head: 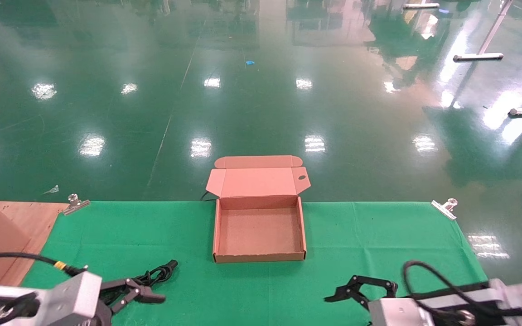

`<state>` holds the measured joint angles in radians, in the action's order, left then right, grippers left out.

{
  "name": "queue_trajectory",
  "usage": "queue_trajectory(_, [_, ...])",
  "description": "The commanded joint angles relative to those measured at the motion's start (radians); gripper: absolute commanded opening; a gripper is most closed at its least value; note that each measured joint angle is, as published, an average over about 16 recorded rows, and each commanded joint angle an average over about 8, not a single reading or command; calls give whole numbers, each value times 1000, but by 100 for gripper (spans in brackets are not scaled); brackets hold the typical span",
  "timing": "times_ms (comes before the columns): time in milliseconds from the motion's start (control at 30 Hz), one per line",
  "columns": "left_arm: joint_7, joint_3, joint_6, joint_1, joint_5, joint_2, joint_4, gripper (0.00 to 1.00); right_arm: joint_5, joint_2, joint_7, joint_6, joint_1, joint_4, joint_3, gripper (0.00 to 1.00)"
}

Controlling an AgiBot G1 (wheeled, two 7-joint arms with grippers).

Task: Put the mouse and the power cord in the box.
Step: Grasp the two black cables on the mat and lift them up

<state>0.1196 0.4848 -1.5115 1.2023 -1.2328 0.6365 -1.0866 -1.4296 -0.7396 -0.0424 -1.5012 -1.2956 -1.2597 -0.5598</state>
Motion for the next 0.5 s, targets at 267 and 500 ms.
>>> queue_trajectory(267, [-123, 107, 69, 129, -267, 137, 300, 100, -308, -108, 162, 35, -96, 176, -128, 100])
queue_trajectory(500, [-243, 193, 182, 256, -453, 289, 568, 100, -449, -203, 337, 107, -169, 411, -191, 100])
